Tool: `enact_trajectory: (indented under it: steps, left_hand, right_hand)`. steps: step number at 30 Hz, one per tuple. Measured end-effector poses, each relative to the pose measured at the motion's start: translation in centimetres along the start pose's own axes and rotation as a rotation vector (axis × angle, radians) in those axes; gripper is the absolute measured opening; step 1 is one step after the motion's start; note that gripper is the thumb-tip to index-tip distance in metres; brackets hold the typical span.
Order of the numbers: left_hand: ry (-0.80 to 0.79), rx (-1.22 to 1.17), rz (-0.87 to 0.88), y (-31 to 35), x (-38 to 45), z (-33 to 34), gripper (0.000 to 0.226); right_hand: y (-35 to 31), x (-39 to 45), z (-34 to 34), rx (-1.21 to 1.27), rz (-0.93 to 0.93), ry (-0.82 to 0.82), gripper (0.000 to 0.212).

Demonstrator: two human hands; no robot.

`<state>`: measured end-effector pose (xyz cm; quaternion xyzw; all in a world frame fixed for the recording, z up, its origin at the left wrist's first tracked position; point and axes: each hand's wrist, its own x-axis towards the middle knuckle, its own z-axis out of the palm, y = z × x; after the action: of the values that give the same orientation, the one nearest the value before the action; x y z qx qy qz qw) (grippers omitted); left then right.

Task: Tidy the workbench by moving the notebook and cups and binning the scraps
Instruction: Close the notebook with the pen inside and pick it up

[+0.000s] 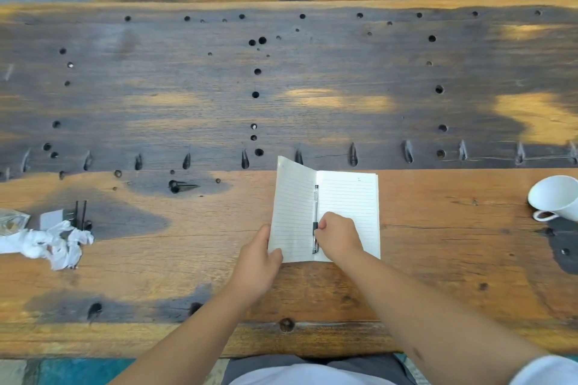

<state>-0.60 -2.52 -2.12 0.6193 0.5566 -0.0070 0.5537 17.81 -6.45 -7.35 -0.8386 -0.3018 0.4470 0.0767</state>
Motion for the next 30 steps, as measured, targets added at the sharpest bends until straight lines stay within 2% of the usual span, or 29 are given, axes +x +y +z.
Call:
enact_trajectory:
  steps: [5, 9, 12, 14, 16, 19, 21, 24, 30]
  left_hand:
    - [-0.049, -0.014, 0.091, 1.2, -0.9, -0.2, 0.065]
    - [-0.158, 0.039, 0.185, 2.3, -1.0, 0.2, 0.056]
    - [-0.292, 0.132, 0.206, 2.5, -0.1, 1.5, 0.064]
    - [-0.333, 0.068, 0.119, 2.7, 1.1, 2.9, 0.059]
    - [-0.316, 0.107, 0.016, 2.9, 2.6, 4.4, 0.057]
    - [-0.212, 0.110, -0.090, 3.2, 4.2, 6.1, 0.061]
    - [-0.126, -0.034, -0.143, 3.6, 5.0, 6.8, 0.051]
    - [-0.035, -0.107, -0.257, 4.1, 6.1, 7.2, 0.045]
    - [-0.133, -0.346, -0.347, 3.8, 6.1, 6.8, 0.030]
  right_hand:
    - [-0.1, 0.3, 0.5, 0.116, -0.003, 0.014, 0.009]
    - [0.3, 0.4, 0.3, 0.184, -0.070, 0.018, 0.010]
    - [2.1, -0.1, -1.1, 0.347, -0.010, 0.230, 0.015]
    - [4.0, -0.7, -2.4, 0.548, 0.073, 0.426, 0.018]
    - [5.6, -1.0, -3.7, 0.688, 0.153, 0.503, 0.020]
    - [7.3, -0.8, -4.5, 0.679, 0.186, 0.374, 0.022]
    - [7.8, -0.6, -4.4, 0.466, 0.168, 0.272, 0.029]
    - [7.6, -0.4, -4.1, 0.274, 0.100, 0.249, 0.028]
    - [7.2, -0.6, -4.1, 0.244, 0.096, 0.161, 0.024]
